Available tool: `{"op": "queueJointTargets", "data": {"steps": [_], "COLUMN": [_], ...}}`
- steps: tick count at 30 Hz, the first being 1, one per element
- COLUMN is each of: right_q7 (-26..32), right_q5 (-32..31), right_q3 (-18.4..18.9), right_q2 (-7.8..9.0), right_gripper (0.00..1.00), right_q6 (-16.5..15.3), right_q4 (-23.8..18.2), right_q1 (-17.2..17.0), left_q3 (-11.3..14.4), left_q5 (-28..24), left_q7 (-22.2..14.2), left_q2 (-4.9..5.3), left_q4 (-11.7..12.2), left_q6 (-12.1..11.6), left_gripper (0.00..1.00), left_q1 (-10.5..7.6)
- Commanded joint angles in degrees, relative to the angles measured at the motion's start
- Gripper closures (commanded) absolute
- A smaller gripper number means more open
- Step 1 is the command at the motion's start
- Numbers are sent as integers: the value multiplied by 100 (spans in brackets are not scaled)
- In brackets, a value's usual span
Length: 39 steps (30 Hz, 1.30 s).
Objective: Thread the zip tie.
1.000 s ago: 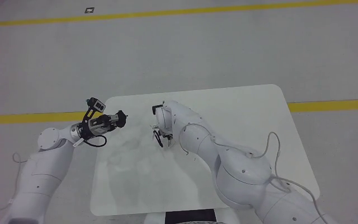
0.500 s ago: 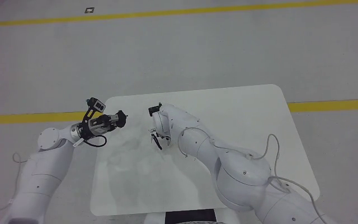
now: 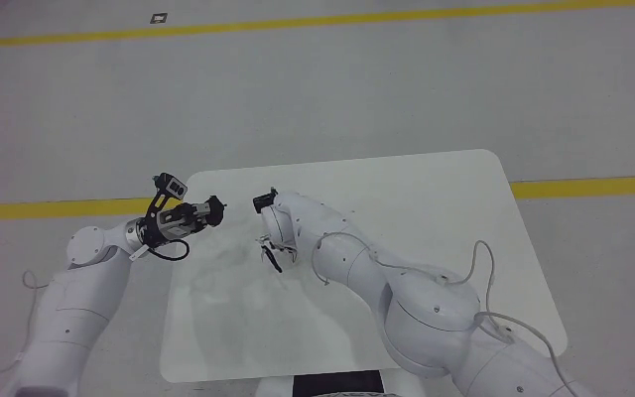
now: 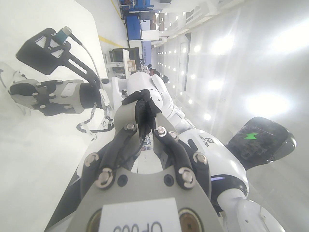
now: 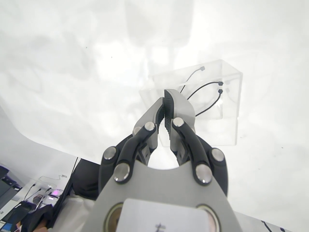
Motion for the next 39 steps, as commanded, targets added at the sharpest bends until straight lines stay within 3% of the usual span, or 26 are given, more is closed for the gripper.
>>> {"op": "queueJointTargets", "data": {"steps": [1,22,33,39], "right_q7": [-41,22,69,97], "right_q5": [-37,-203,-288,-343], "right_q3": [29,196,253,275], "right_q2": [-10,-37,-43,-43], "right_gripper": [100,100,84,87], "right_q6": [0,0,0,0], "right_q4": [122,310,340,335], "right_q1": [13,-2,-23,-41], "left_q3": [0,0,0,0], "left_q5": [0,0,0,0], "left_q7": [0,0,0,0], "left_q2": [0,0,0,0], "left_q4": [0,0,0,0], "left_q6": [0,0,0,0], "left_gripper": [100,100,100,100], "left_q1": [0,0,0,0]}}
